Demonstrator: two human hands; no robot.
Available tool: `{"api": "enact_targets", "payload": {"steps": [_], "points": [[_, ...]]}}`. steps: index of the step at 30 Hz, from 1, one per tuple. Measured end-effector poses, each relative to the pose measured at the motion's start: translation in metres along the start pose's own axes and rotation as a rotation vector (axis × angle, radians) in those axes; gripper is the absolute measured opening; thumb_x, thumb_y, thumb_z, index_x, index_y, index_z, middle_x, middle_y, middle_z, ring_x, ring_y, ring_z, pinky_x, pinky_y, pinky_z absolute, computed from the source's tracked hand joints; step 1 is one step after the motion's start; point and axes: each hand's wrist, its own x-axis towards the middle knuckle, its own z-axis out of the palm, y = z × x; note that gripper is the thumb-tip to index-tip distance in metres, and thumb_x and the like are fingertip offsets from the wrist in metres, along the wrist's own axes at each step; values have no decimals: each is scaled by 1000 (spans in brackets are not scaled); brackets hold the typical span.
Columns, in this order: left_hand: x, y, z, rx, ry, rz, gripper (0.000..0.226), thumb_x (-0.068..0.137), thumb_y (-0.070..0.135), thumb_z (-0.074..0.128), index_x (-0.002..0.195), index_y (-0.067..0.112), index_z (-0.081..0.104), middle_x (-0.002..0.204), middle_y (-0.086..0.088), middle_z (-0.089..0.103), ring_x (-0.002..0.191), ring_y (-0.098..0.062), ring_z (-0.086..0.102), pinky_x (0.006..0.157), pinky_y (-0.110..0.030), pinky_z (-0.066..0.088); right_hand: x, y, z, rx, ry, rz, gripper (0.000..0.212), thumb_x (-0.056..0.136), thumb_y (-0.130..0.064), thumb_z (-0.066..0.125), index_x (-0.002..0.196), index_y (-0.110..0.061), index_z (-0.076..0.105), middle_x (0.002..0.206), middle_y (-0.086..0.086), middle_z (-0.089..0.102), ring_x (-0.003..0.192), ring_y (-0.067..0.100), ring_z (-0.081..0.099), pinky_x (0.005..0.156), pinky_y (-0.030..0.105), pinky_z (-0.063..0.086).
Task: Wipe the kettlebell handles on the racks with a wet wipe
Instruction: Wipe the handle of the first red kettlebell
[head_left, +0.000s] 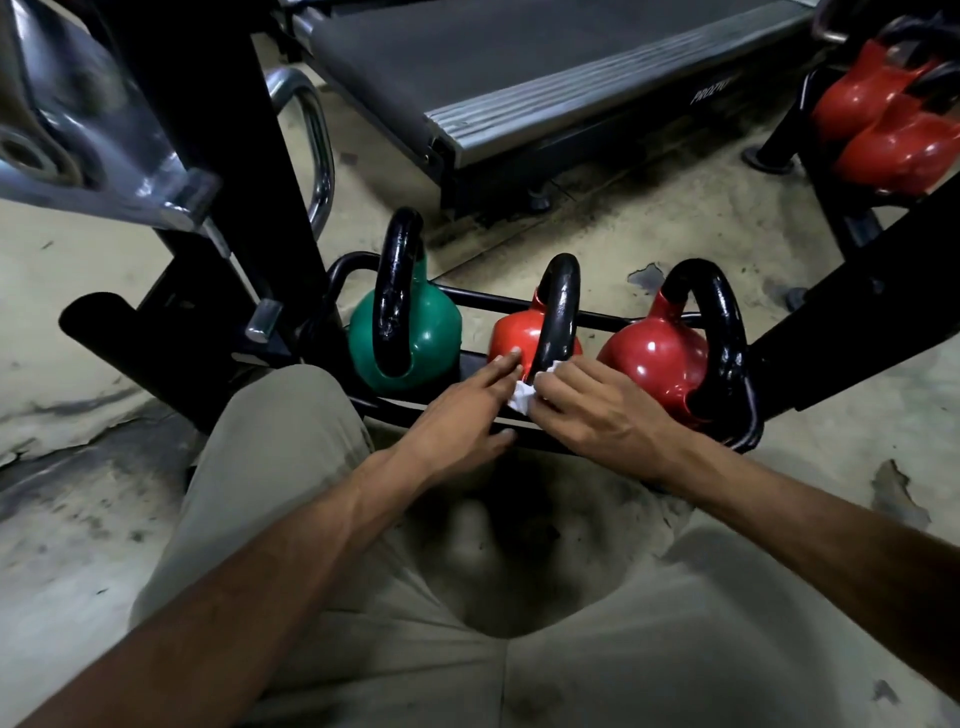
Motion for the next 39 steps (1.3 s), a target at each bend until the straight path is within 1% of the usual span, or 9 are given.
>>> {"api": "enact_targets", "payload": {"steps": [7, 13, 17, 22, 26, 31, 33, 36, 39], "points": [[-1, 2, 0, -17, 8, -7, 92, 89, 31, 72, 164, 18, 20, 172, 10, 5, 154, -16, 25, 120, -43, 36, -21, -20, 12, 441, 138, 626, 12, 93, 5, 62, 93, -5, 68, 99, 5, 62, 86, 19, 65, 66, 37, 56], [-2, -1, 3, -40, 22, -8, 91, 89, 33, 70, 164, 24, 18, 172, 14, 3, 154, -14, 25, 120, -43, 36, -4, -28, 11, 1194, 319, 1296, 34, 90, 5, 69, 108, -23, 61, 106, -2, 73, 100, 14, 72, 91, 42, 59], [-3, 0, 3, -59, 15, -25, 87, 91, 34, 68, 163, 24, 21, 172, 9, 9, 155, -16, 24, 120, -44, 36, 5, -11, 19, 1546, 319, 1361, 41, 98, 2, 59, 135, -16, 57, 121, 4, 73, 115, 18, 68, 95, 35, 56], [-5, 4, -1, -62, 46, 6, 74, 92, 30, 69, 158, 22, 36, 165, 10, 27, 145, -18, 40, 114, -42, 43, 15, 13, 26, 1717, 165, 1391, 37, 95, 3, 47, 126, -7, 66, 117, 9, 74, 109, 23, 69, 100, 42, 50], [-5, 1, 0, -60, 43, 7, 73, 91, 31, 69, 157, 22, 37, 164, 8, 31, 144, -20, 42, 111, -43, 45, 17, 7, 25, 1830, 314, 1447, 34, 94, 5, 49, 122, -2, 65, 109, 14, 73, 97, 22, 68, 90, 37, 50], [-5, 0, 1, -82, 12, -35, 84, 94, 29, 68, 163, 24, 21, 171, 15, 7, 156, -12, 19, 123, -42, 32, 8, -29, 12, 1500, 597, 1558, 26, 92, 3, 65, 113, -12, 64, 102, 6, 71, 92, 18, 66, 78, 31, 55], [-5, 2, 1, -75, 14, -48, 82, 94, 28, 68, 163, 24, 23, 171, 16, 7, 155, -10, 21, 123, -40, 33, 7, -32, 6, 1066, 490, 1273, 20, 89, 0, 68, 105, -11, 65, 104, 6, 69, 97, 21, 66, 84, 35, 54], [-5, 6, 1, -99, 34, -70, 81, 89, 24, 71, 160, 30, 32, 170, 15, 15, 148, -14, 37, 115, -37, 42, 9, -26, 6, 387, 211, 570, 13, 94, -2, 60, 101, -6, 70, 105, 9, 66, 98, 29, 60, 87, 39, 48], [-4, 8, 2, -85, 3, -78, 72, 82, 21, 70, 150, 21, 45, 164, 4, 30, 133, -25, 54, 103, -41, 52, 26, -11, 10, -7, -45, 312, 11, 95, -14, 60, 100, -11, 69, 99, 7, 65, 104, 31, 57, 102, 48, 42]]}}
